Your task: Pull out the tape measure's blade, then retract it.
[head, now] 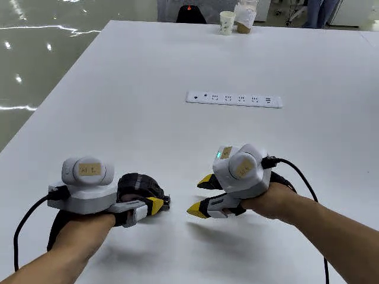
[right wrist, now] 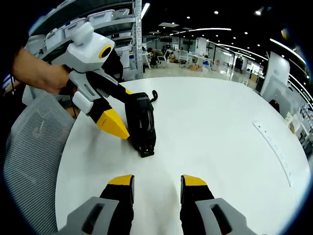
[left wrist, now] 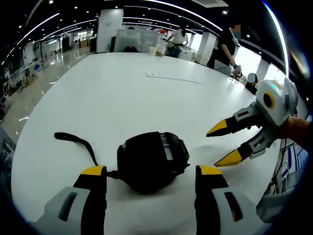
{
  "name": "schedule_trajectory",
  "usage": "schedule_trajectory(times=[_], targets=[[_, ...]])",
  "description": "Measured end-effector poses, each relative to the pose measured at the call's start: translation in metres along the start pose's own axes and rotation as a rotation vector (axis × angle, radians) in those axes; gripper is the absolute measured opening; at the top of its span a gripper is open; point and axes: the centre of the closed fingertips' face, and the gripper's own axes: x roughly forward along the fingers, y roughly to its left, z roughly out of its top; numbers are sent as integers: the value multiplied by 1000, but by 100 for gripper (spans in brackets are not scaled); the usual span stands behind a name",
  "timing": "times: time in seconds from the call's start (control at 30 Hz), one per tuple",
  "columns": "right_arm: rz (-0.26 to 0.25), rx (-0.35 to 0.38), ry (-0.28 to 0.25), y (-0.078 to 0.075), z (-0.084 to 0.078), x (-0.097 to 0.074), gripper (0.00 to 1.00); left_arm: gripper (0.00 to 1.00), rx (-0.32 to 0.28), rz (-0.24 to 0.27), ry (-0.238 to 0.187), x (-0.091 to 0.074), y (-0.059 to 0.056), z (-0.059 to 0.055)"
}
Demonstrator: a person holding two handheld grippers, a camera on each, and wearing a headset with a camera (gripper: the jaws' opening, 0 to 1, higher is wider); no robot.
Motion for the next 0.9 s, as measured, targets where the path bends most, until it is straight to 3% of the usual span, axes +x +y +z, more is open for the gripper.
schedule_trajectory(times=[0.9], targets=[[-118,109,-50,8,-29,-43,49,75,105,-128,-28,-12,-19,-7]])
